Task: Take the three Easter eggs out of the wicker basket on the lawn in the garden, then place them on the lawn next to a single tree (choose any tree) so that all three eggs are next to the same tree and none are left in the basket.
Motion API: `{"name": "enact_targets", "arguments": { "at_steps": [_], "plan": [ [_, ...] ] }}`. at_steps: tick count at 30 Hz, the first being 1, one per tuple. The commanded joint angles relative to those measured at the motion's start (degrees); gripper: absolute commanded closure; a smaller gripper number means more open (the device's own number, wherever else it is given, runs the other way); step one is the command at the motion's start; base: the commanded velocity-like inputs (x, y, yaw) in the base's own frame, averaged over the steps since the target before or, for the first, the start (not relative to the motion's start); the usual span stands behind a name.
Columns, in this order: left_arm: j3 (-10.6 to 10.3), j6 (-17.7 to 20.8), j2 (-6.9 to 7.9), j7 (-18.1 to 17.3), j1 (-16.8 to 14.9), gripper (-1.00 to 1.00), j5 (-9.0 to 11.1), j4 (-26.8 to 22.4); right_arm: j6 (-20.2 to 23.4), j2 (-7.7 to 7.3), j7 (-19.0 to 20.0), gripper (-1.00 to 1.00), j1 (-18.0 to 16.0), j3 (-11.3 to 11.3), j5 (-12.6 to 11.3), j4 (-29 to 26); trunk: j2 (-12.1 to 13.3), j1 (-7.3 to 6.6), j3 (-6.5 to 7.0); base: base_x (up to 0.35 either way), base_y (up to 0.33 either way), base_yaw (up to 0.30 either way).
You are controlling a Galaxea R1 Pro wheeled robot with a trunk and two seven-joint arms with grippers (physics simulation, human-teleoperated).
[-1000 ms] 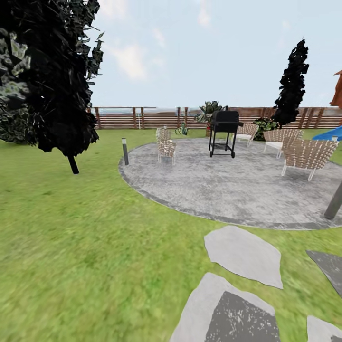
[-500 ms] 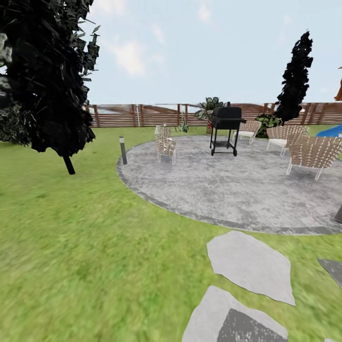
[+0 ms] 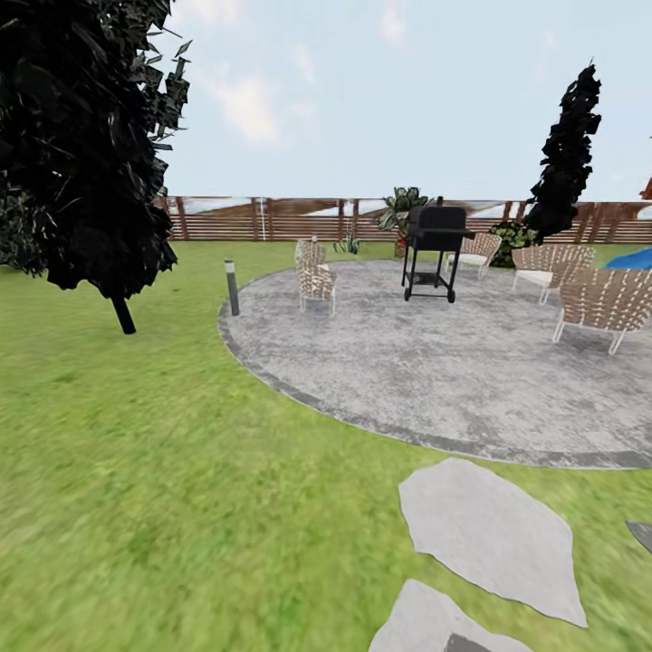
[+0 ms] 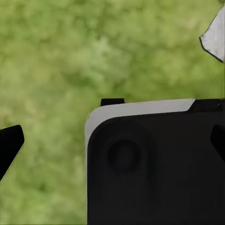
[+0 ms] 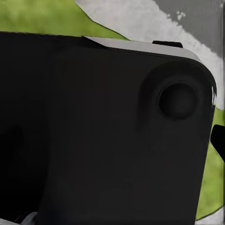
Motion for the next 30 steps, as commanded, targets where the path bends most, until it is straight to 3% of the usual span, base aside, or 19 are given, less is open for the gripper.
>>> {"name": "enact_targets", "arguments": {
  "at_steps": [1, 16, 30],
  "plan": [
    [-0.06, -0.13, -0.02, 0.01, 0.00, -1.00, -0.03, -0.01, -0.12, -0.01, 0.00, -1.00, 0.00, 0.36, -0.03, -0.03, -0.02, 0.04, -0.04, 0.335, 0.000, 0.000],
    [-0.07, -0.16, -0.06, 0.01, 0.00, -1.00, -0.03, -0.01, -0.12, -0.03, 0.00, -1.00, 0.00, 0.36, -0.03, -0.03, -0.02, 0.04, 0.27, 0.335, 0.000, -0.152],
    [-0.04, -0.13, -0.05, 0.01, 0.00, -1.00, -0.03, -0.01, -0.12, -0.01, 0.00, -1.00, 0.00, 0.36, -0.03, -0.02, -0.02, 0.04, 0.34, 0.335, 0.000, -0.017]
  ]
}}
